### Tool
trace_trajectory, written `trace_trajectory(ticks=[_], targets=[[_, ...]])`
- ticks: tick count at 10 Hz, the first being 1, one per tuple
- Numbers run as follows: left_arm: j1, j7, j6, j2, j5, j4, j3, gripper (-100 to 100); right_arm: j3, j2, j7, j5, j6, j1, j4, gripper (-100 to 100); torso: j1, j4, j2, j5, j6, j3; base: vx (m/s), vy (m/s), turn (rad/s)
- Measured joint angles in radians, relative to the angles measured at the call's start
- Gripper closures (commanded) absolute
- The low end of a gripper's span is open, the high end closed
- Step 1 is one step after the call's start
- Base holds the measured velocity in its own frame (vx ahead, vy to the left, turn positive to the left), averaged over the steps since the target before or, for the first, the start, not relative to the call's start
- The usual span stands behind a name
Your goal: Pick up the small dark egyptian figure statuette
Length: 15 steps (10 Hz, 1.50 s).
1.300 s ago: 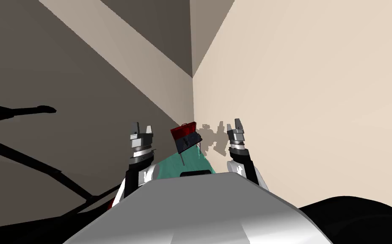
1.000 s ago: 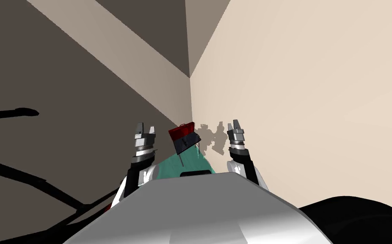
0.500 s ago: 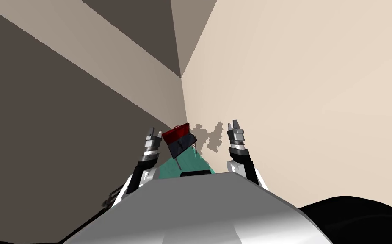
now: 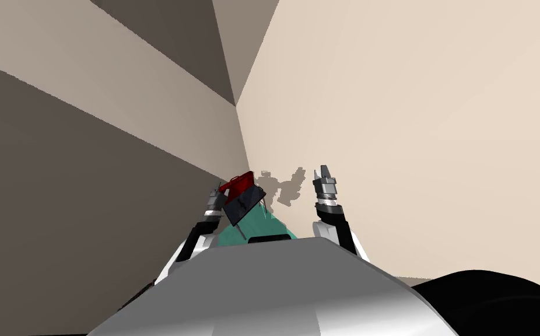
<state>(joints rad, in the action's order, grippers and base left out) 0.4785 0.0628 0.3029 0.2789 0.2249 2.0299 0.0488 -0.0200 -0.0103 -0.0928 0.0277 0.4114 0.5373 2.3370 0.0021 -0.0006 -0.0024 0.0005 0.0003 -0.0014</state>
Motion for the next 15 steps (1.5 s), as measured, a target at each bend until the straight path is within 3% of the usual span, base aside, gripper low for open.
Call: trace_trajectory(ticks=[1, 3, 6, 7, 8, 9, 10, 15], targets=[[0.000, 0.012, -0.018, 0.023, 0.024, -0.044, 0.022, -100, 0.000, 0.000, 0.000, 0.000, 0.000, 0.000, 0.000, 0, 0.001, 0.000, 0.000, 0.000, 0.000, 0.000, 0.040, 0.046, -0.427], [0.019, 0.030, -0.091, 0.064, 0.077, -0.071, 0.059, -100, 0.000, 0.000, 0.000, 0.000, 0.000, 0.000, 0.000, 0, 0.001, 0.000, 0.000, 0.000, 0.000, 0.000, 0.017, 0.045, -0.354], [0.017, 0.053, -0.108, 0.106, 0.115, -0.134, 0.078, -100, 0.000, 0.000, 0.000, 0.000, 0.000, 0.000, 0.000, 0, -0.002, 0.000, 0.001, 0.000, 0.000, 0.001, 0.007, 0.020, -0.245], [0.017, 0.065, -0.106, 0.136, 0.139, -0.193, 0.102, -100, 0.000, 0.000, 0.000, 0.000, 0.000, 0.000, 0.000, 0, 0.000, 0.000, 0.001, 0.000, -0.001, 0.000, 0.006, 0.043, -0.223], [0.020, 0.072, -0.115, 0.147, 0.152, -0.207, 0.109, -100, 0.000, 0.000, 0.000, 0.000, 0.000, 0.000, 0.000, 0, 0.000, 0.000, 0.001, 0.000, -0.001, 0.000, 0.000, 0.023, -0.015], [0.023, 0.072, -0.132, 0.148, 0.157, -0.199, 0.107, -100, 0.000, 0.000, 0.000, 0.000, 0.000, 0.000, 0.000, 0, -0.001, 0.000, 0.001, 0.000, -0.002, 0.001, 0.004, 0.015, -0.357], [0.039, 0.080, -0.152, 0.173, 0.177, -0.200, 0.111, -100, 0.000, 0.000, 0.000, 0.000, 0.000, 0.000, 0.000, 0, -0.001, 0.000, 0.001, 0.000, 0.000, 0.001, 0.001, 0.028, -0.156], [0.029, 0.096, -0.234, 0.243, 0.260, -0.330, 0.165, -100, 0.000, 0.000, 0.000, 0.000, 0.000, 0.000, 0.000, 0, 0.000, 0.000, 0.001, 0.000, -0.001, 0.001, -0.006, 0.039, -0.340]])
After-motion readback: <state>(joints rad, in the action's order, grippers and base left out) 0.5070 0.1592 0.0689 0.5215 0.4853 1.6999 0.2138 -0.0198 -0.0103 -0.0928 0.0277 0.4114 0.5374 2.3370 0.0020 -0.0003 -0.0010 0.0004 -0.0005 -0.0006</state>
